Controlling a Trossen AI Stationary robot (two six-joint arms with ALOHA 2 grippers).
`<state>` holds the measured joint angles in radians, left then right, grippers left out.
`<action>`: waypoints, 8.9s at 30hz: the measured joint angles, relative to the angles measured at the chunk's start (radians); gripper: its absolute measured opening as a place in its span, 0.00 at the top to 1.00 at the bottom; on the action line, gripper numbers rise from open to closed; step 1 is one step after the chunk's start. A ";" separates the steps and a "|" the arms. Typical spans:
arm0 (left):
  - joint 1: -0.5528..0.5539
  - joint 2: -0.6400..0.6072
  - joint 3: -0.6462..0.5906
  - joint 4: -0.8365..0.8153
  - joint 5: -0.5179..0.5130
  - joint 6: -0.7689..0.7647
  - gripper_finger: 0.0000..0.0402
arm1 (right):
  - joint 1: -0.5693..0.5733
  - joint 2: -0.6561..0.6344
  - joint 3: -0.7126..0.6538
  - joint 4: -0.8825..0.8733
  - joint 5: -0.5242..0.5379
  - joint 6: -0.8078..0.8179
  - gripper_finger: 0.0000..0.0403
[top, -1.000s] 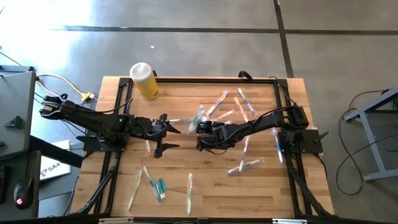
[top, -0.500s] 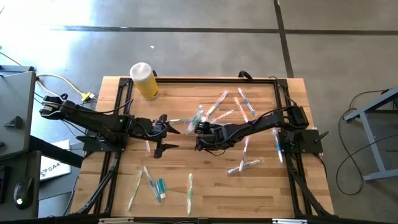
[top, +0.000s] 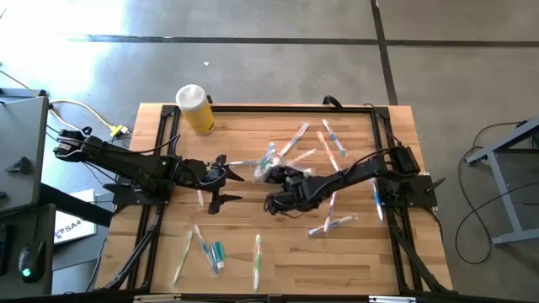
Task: Pick & Place toothbrushing station
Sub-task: Put the top orange toothbrush into the transparent organizer
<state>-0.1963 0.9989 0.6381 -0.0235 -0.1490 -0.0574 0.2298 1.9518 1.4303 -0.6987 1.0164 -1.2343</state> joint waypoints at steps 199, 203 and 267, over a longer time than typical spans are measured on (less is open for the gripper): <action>0.000 0.198 -0.001 0.192 0.080 -0.059 0.32 | -0.562 -0.486 -0.755 0.401 -0.427 1.656 0.99; 0.000 0.192 0.000 0.199 0.022 -0.054 0.32 | -0.497 -0.648 -0.759 0.299 -0.333 1.674 0.99; 0.001 0.624 0.275 0.911 -0.048 0.211 0.32 | 0.121 -0.705 -0.753 1.354 -0.621 1.053 0.99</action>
<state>-0.1955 1.6226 0.9127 0.8871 -0.1973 0.1531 0.3504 1.2465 0.6777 0.6551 0.3956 -0.1815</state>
